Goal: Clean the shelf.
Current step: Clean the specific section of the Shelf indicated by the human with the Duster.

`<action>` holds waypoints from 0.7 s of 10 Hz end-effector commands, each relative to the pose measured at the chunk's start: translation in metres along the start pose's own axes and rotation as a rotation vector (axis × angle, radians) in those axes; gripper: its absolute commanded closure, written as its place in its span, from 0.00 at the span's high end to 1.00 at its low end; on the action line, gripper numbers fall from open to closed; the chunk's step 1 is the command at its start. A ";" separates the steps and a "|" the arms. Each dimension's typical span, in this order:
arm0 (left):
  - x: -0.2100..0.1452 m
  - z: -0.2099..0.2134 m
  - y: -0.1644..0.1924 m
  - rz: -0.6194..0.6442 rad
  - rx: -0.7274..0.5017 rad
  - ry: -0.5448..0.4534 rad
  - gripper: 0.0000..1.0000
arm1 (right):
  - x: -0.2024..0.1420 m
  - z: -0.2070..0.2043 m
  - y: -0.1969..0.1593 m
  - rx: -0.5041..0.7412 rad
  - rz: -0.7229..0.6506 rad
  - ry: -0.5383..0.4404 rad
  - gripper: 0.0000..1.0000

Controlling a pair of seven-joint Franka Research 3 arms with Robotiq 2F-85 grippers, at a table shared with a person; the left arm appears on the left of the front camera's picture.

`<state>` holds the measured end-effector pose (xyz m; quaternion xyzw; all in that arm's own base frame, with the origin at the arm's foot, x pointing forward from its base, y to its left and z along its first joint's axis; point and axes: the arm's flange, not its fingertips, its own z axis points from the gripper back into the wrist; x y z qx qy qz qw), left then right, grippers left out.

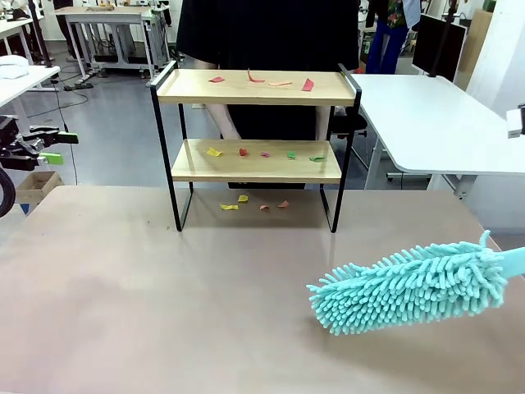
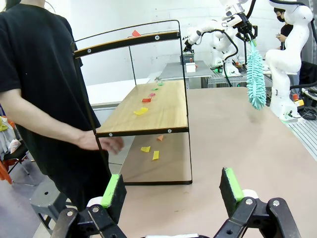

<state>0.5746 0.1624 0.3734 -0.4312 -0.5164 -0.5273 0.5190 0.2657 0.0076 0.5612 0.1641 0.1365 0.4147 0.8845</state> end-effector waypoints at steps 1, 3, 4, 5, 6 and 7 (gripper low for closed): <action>0.001 0.000 -0.001 -0.010 -0.009 0.007 1.00 | -0.002 0.003 0.000 -0.008 -0.008 -0.005 0.14; 0.001 0.000 -0.001 -0.010 -0.009 0.007 1.00 | -0.002 0.003 0.000 -0.008 -0.008 -0.005 0.14; 0.001 0.000 -0.001 -0.010 -0.009 0.007 1.00 | -0.002 0.003 0.000 -0.008 -0.008 -0.005 0.14; 0.001 0.000 -0.001 -0.010 -0.009 0.007 1.00 | -0.002 0.003 0.000 -0.008 -0.008 -0.005 0.14; 0.001 0.000 -0.001 -0.010 -0.009 0.007 1.00 | -0.002 0.003 0.000 -0.008 -0.008 -0.005 0.14; 0.001 0.000 -0.001 -0.010 -0.009 0.007 1.00 | -0.002 0.003 0.000 -0.008 -0.008 -0.005 0.14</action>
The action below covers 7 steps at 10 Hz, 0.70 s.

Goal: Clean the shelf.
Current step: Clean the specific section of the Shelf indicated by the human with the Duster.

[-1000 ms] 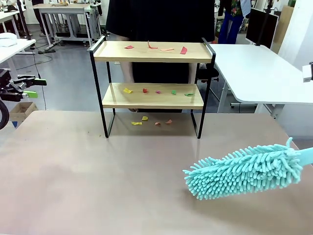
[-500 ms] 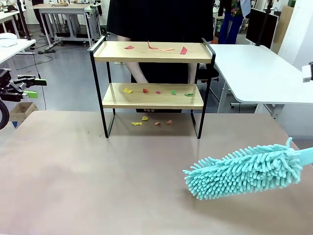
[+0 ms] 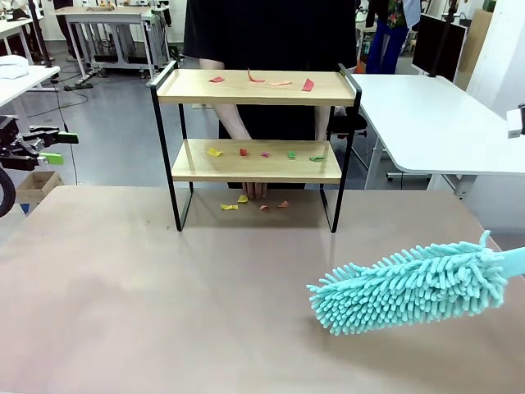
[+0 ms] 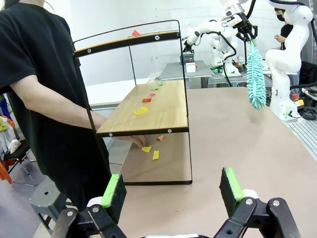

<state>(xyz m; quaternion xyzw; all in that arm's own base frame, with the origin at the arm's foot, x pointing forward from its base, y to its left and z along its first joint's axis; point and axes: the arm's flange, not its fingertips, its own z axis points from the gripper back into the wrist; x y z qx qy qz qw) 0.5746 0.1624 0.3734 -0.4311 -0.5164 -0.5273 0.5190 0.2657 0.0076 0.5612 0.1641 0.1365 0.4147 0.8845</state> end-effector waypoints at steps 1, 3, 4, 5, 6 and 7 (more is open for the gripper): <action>0.001 0.000 -0.001 -0.010 -0.009 0.007 1.00 | -0.002 0.003 0.000 -0.008 -0.008 -0.005 0.14; 0.001 0.000 -0.001 -0.010 -0.009 0.007 1.00 | -0.002 0.003 0.000 -0.008 -0.008 -0.005 0.14; 0.001 0.000 -0.001 -0.010 -0.009 0.007 1.00 | -0.002 0.003 0.000 -0.008 -0.008 -0.005 0.14; 0.001 0.000 -0.001 -0.010 -0.009 0.007 1.00 | -0.002 0.003 0.000 -0.008 -0.008 -0.005 0.14; 0.001 0.000 -0.001 -0.010 -0.009 0.007 1.00 | -0.002 0.003 0.000 -0.008 -0.008 -0.005 0.14; 0.001 0.000 -0.001 -0.010 -0.009 0.007 1.00 | -0.002 0.003 0.000 -0.008 -0.008 -0.005 0.14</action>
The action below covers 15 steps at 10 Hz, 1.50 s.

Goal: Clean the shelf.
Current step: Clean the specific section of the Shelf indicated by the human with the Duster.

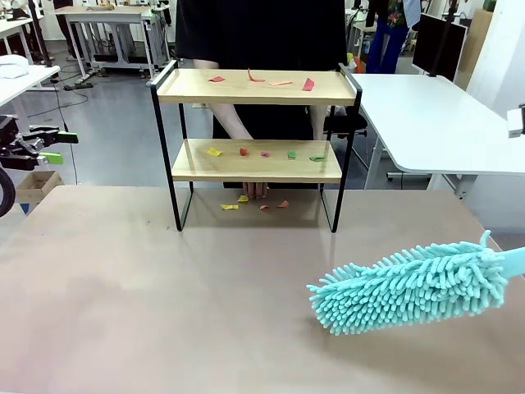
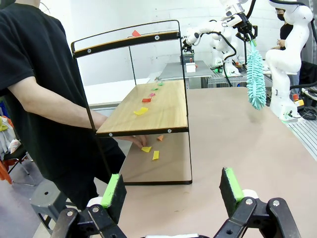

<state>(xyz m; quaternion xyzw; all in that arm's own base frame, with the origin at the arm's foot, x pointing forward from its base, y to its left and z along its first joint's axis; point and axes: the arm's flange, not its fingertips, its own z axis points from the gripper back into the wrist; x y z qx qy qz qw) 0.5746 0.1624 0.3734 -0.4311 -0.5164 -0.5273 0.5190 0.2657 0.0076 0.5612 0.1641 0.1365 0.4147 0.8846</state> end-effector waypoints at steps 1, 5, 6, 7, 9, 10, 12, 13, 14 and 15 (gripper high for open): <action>0.001 0.000 -0.001 -0.010 -0.009 0.007 1.00 | -0.002 0.003 0.000 -0.008 -0.008 -0.005 0.14; 0.001 0.000 -0.001 -0.010 -0.009 0.007 1.00 | -0.002 0.003 0.000 -0.008 -0.008 -0.005 0.14; 0.001 0.000 -0.001 -0.010 -0.009 0.007 1.00 | -0.002 0.003 0.000 -0.008 -0.008 -0.005 0.14; 0.001 0.000 -0.001 -0.010 -0.009 0.007 1.00 | 0.000 0.000 0.000 0.000 0.000 0.000 0.14; 0.001 0.000 -0.001 -0.010 -0.009 0.007 1.00 | 0.033 0.000 0.016 0.075 -0.059 -0.096 0.14; 0.001 0.000 -0.001 -0.010 -0.009 0.007 1.00 | 0.046 -0.003 0.023 0.083 -0.095 -0.136 0.14; 0.001 0.000 -0.001 -0.010 -0.009 0.007 1.00 | 0.075 -0.019 0.041 0.107 -0.185 -0.203 0.14; 0.001 0.000 -0.001 -0.010 -0.009 0.007 1.00 | 0.090 -0.033 0.052 0.109 -0.249 -0.258 0.14; 0.001 0.000 -0.001 -0.010 -0.009 0.007 1.00 | 0.104 -0.047 0.062 0.095 -0.303 -0.325 0.14; 0.001 0.000 -0.001 -0.010 -0.009 0.007 1.00 | 0.118 -0.061 0.073 0.081 -0.348 -0.377 0.14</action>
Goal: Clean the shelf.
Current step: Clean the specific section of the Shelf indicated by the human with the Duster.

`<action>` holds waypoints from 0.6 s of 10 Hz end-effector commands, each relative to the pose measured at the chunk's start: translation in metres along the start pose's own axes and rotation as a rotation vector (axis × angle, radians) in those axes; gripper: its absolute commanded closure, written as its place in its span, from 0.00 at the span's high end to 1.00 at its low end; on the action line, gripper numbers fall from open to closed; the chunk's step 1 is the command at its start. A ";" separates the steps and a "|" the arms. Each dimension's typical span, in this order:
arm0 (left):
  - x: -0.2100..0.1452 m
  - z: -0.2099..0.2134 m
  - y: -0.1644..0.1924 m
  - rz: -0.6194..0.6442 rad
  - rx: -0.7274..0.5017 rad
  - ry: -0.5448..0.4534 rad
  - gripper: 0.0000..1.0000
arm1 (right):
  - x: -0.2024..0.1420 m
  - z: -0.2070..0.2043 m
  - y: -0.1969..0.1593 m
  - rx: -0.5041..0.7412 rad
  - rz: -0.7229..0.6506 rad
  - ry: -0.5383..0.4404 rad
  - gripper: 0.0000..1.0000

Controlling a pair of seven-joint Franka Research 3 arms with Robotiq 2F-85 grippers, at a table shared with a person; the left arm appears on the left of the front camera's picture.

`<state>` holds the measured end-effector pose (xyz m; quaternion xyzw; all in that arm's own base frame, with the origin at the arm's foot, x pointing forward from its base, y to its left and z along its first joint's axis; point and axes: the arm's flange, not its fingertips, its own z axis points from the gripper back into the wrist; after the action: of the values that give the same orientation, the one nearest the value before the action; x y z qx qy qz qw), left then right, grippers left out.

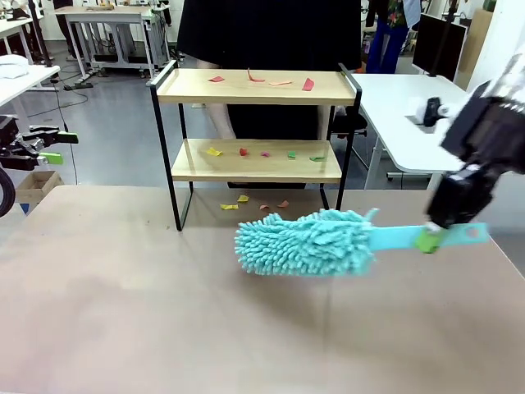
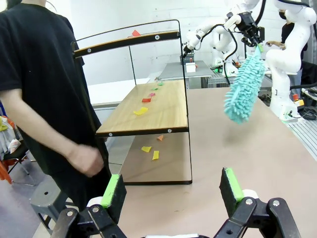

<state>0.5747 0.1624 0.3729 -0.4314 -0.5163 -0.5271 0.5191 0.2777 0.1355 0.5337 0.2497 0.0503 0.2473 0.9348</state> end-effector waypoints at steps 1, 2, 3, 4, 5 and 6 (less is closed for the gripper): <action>0.002 0.000 -0.001 -0.011 -0.009 0.007 1.00 | 0.000 -0.038 0.025 -0.025 -0.070 -0.139 0.14; 0.002 0.000 -0.001 -0.011 -0.009 0.007 1.00 | 0.003 -0.058 0.035 -0.013 -0.086 -0.188 0.14; 0.002 0.000 -0.001 -0.011 -0.009 0.007 1.00 | 0.005 -0.073 0.043 -0.042 -0.097 -0.239 0.14; 0.002 0.000 -0.001 -0.011 -0.009 0.007 1.00 | 0.008 -0.087 0.050 -0.064 -0.105 -0.289 0.14; 0.002 0.000 -0.001 -0.011 -0.009 0.007 1.00 | 0.014 -0.102 0.055 -0.080 -0.097 -0.310 0.14; 0.002 0.000 -0.001 -0.011 -0.009 0.007 1.00 | 0.023 -0.116 0.056 -0.063 -0.113 -0.289 0.14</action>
<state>0.5748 0.1625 0.3728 -0.4314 -0.5163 -0.5271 0.5191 0.2544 0.2331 0.4941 0.2396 -0.0805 0.1742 0.9517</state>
